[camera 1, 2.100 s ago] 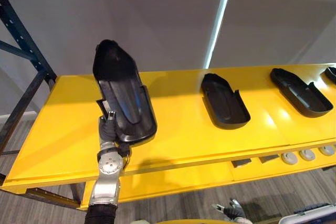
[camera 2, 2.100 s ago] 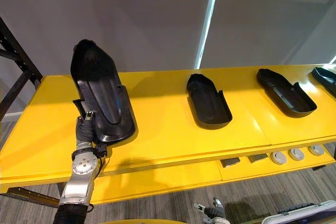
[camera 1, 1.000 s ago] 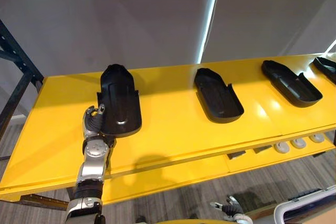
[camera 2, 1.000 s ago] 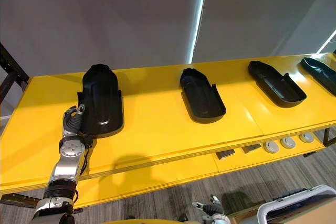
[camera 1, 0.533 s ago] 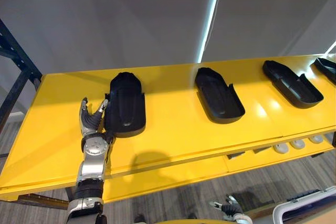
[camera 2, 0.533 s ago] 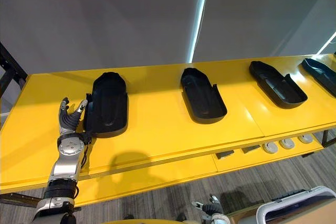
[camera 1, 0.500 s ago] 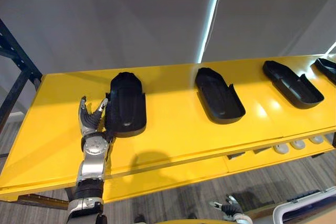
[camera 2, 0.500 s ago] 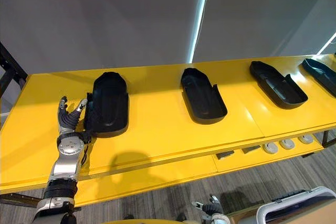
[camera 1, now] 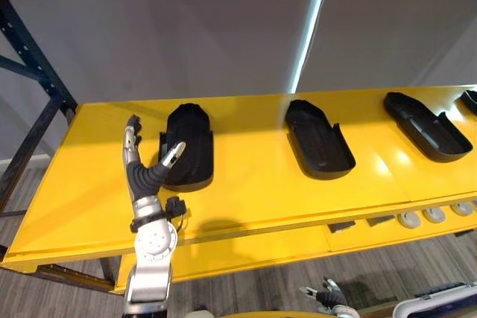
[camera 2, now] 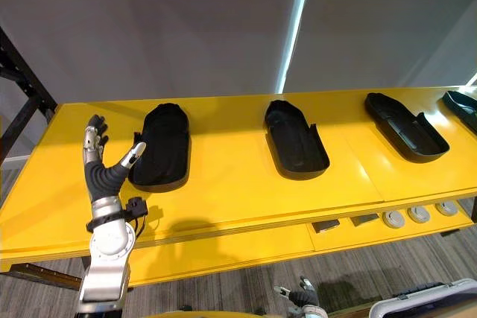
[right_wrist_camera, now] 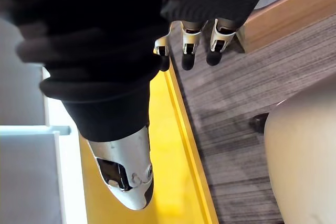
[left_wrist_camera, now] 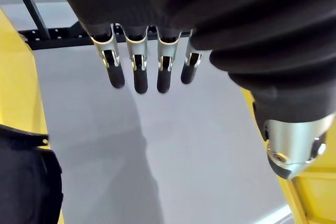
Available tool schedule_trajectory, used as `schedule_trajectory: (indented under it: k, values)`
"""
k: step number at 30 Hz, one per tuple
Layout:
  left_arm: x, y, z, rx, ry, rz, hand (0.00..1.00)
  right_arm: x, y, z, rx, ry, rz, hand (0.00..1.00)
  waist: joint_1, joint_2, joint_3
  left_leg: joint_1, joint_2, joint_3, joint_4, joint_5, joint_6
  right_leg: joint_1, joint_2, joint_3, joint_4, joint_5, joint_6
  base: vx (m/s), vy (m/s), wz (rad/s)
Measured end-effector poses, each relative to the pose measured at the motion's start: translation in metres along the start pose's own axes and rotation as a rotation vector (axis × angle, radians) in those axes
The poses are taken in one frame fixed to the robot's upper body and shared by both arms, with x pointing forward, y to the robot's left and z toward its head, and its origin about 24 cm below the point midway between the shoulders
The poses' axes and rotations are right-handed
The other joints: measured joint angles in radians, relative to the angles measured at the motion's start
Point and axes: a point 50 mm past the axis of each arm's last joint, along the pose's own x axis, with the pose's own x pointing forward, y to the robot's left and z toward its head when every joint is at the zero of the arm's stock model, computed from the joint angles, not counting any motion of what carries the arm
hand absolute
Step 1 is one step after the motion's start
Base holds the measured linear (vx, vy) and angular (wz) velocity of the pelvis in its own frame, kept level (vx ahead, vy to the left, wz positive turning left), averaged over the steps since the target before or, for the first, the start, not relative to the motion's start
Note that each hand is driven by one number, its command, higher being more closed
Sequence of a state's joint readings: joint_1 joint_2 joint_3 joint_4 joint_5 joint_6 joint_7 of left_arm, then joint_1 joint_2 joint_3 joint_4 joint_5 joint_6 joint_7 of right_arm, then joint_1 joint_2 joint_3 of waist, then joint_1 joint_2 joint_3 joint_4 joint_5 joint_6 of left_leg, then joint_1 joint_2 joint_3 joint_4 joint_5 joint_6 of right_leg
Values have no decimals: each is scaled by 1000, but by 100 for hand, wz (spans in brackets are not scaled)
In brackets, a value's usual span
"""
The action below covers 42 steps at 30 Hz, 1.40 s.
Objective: Walk over and take plastic housings, then place them on the shelf
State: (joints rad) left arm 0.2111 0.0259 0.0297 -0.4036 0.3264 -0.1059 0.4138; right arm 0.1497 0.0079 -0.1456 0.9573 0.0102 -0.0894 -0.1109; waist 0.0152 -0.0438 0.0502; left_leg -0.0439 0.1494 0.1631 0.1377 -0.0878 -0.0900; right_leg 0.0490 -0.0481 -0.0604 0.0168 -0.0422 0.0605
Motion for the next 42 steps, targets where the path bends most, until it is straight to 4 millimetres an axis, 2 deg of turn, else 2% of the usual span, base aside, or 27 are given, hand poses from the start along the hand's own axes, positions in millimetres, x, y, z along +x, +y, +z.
schedule_trajectory:
  k: [2,6,8,17,24,28,33,36,42]
  values:
    - [-12,7,0,4,18,7,100,-1,2,-1,3,0,1,0,3,-2,0,-22,9,-12,49,-22,0,1,1,-20,5,-1,1,37,0,18]
    - [-26,9,-8,-2,84,-24,100,-2,2,0,10,-11,0,0,12,-3,1,-53,17,-20,99,-50,3,2,-1,-26,14,-4,5,3,14,6]
    - [-32,0,-10,-32,116,-87,100,-4,1,-2,7,-14,-9,0,30,-7,1,-56,19,-17,125,-72,12,8,-2,-25,16,-5,7,-7,35,-3]
    - [-52,-30,-45,-10,278,-266,100,-7,5,-3,-16,-19,5,0,29,-21,1,-66,23,-7,153,-92,15,7,-3,-23,16,-6,6,-7,9,-1]
    - [-53,-49,-69,56,346,-343,100,-8,2,-3,-15,-30,-2,0,26,-4,-14,-51,23,10,132,-72,5,-10,-5,-12,21,-6,6,18,-6,-8]
    - [-49,-58,-76,88,356,-374,100,-8,-1,-4,-25,-28,-9,0,24,0,-32,-18,9,21,52,-26,-1,-19,-8,-4,16,-6,5,13,-35,-4]
    - [-43,-66,-82,112,359,-396,100,-6,-7,-3,-40,-21,-22,0,20,21,-39,28,-1,30,-54,32,-8,-26,-4,4,14,-4,2,-3,-33,-5]
    - [-38,-68,-84,141,341,-408,100,-4,-5,-1,-44,-17,-17,0,-2,22,-40,44,-9,29,-106,63,-9,-35,-2,1,7,1,-3,-35,-13,1]
    - [-23,-75,-86,162,313,-426,100,-2,-4,-1,-55,-1,-14,0,-6,12,-40,60,-21,32,-150,81,-5,-34,-1,9,-17,17,1,-5,-1,-3]
